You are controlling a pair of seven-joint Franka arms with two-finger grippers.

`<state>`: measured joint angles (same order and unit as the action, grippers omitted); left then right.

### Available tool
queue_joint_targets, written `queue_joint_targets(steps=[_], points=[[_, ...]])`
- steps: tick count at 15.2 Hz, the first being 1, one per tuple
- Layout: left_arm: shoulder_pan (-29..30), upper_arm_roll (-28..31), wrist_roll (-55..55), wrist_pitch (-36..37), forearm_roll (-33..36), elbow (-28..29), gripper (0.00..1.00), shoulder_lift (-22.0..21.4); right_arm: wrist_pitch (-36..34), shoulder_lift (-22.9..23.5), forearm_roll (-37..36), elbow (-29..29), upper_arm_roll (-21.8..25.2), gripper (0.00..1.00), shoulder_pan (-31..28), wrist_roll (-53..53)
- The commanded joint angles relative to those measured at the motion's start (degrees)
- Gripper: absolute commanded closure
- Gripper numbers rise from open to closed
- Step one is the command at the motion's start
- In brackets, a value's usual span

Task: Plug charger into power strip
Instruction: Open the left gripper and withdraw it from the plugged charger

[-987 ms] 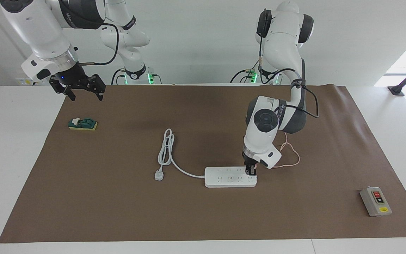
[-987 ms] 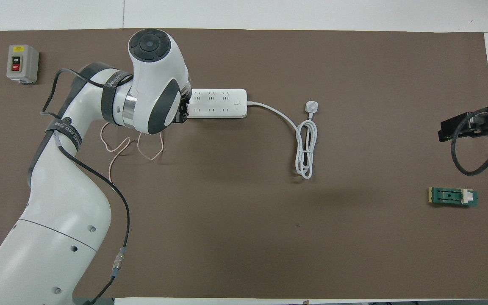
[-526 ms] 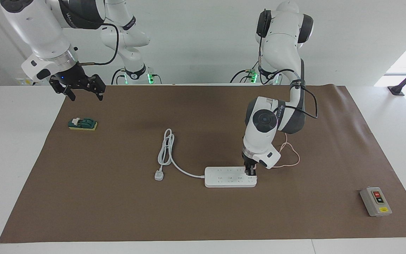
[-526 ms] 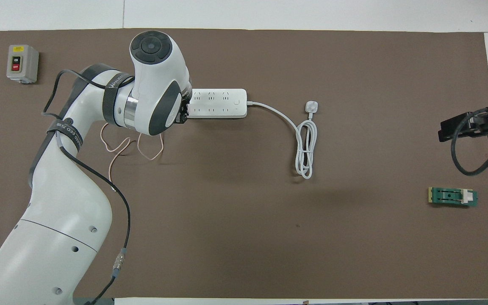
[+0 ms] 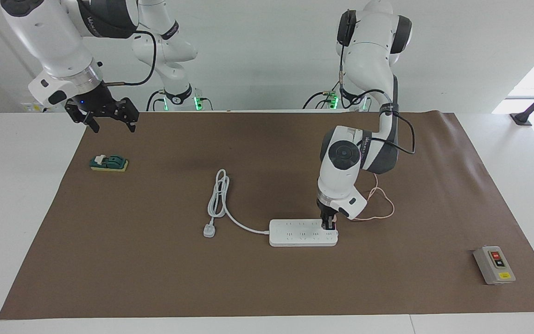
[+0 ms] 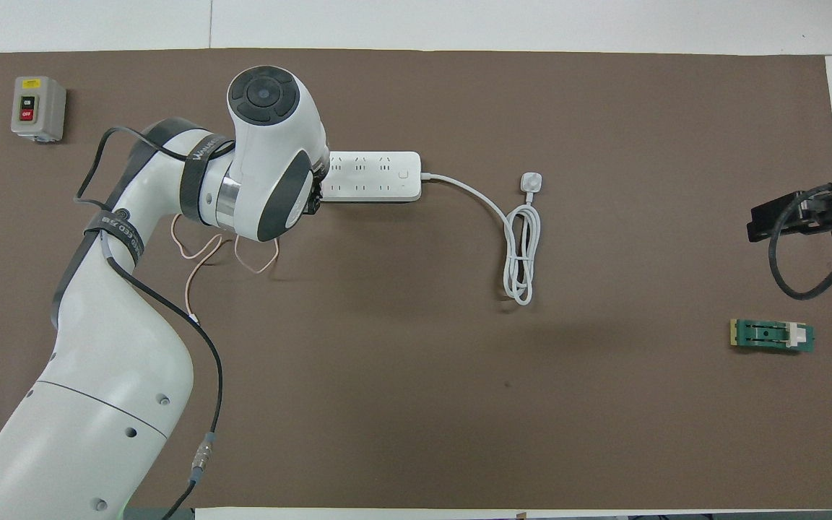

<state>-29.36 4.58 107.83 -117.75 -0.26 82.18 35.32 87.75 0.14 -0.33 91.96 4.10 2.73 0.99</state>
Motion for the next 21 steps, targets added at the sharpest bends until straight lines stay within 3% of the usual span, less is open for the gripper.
queue_joint_targets(steps=[1, 2, 6, 8, 10, 15, 17, 21], points=[[-0.4, 0.3, -2.0, 0.3, -0.4, 2.1, 0.08, -3.8, -0.3, -0.8, -1.2, 0.8, -0.3, 0.00, -0.4, 0.7], [0.1, 0.8, -3.5, 3.0, -0.4, 0.9, 0.00, -5.5, -0.3, -0.8, -1.2, 0.8, -0.3, 0.00, -0.4, 0.7], [4.0, 1.2, -9.8, 17.4, -0.6, -6.0, 0.00, -10.7, -0.3, -0.8, -1.2, 0.8, -0.3, 0.00, -0.4, 0.7], [6.5, 1.2, -15.5, 19.4, -0.4, -7.6, 0.00, -14.3, -0.3, -0.8, -1.2, 0.8, -0.3, 0.00, -0.4, 0.7], [9.2, 1.2, -27.8, 19.7, -0.1, -7.6, 0.00, -18.9, -0.2, -0.8, -1.2, 0.8, -0.3, 0.00, -0.4, 0.7], [22.6, 1.1, -69.5, 26.9, 2.6, -7.5, 0.00, -27.7, -0.3, -0.8, -1.2, 0.8, -0.3, 0.00, -0.4, 0.7], [27.0, 0.8, -81.4, 27.5, 2.5, -7.3, 0.00, -30.1, -0.3, -0.8, -1.2, 0.8, -0.3, 0.00, -0.4, 0.7], [28.7, 0.8, -87.5, 33.8, 2.5, -5.2, 0.05, -35.4, -0.2, -0.8, -1.2, 0.8, -0.3, 0.00, -0.4, 0.7]])
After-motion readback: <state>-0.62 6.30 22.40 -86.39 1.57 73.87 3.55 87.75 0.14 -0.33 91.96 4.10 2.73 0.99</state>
